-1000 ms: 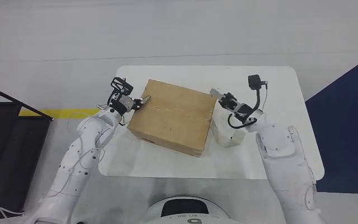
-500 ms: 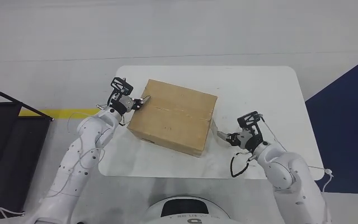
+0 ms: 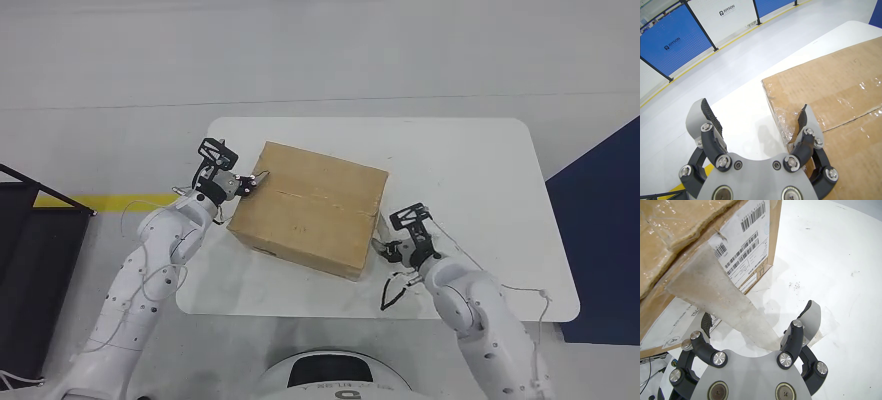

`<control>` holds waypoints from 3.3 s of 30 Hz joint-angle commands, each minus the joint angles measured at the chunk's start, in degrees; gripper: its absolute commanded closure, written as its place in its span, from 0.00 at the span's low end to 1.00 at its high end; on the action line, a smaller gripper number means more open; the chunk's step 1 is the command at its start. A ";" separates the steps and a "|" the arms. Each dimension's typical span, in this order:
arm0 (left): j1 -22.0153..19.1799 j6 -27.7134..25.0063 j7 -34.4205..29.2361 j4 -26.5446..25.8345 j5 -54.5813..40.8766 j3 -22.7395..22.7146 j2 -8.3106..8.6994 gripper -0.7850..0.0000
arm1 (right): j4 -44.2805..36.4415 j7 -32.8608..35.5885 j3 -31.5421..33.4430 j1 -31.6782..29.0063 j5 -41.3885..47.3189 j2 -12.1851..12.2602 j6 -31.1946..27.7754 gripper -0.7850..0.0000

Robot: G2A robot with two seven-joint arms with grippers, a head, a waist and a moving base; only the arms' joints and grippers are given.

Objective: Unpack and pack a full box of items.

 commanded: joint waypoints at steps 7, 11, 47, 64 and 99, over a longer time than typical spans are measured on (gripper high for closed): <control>0.00 0.00 0.00 0.00 0.00 0.00 0.00 0.00 | -0.61 -12.07 0.15 -1.84 4.76 -0.84 8.53 0.00; 0.00 0.00 0.00 0.00 0.00 0.00 0.00 0.00 | -1.48 -18.90 1.18 -3.20 8.03 -1.22 11.38 0.00; 0.00 0.00 0.00 0.00 0.00 0.00 0.00 0.00 | 0.57 9.87 -40.36 22.56 -36.69 -10.78 34.42 0.00; 0.00 0.00 0.00 0.00 0.00 0.00 0.00 0.00 | -6.07 14.40 -35.94 28.08 -23.10 -16.81 32.70 0.00; 0.00 0.00 0.00 0.00 0.00 0.00 0.00 0.00 | -13.07 7.20 3.68 -2.09 27.31 -11.19 9.10 0.00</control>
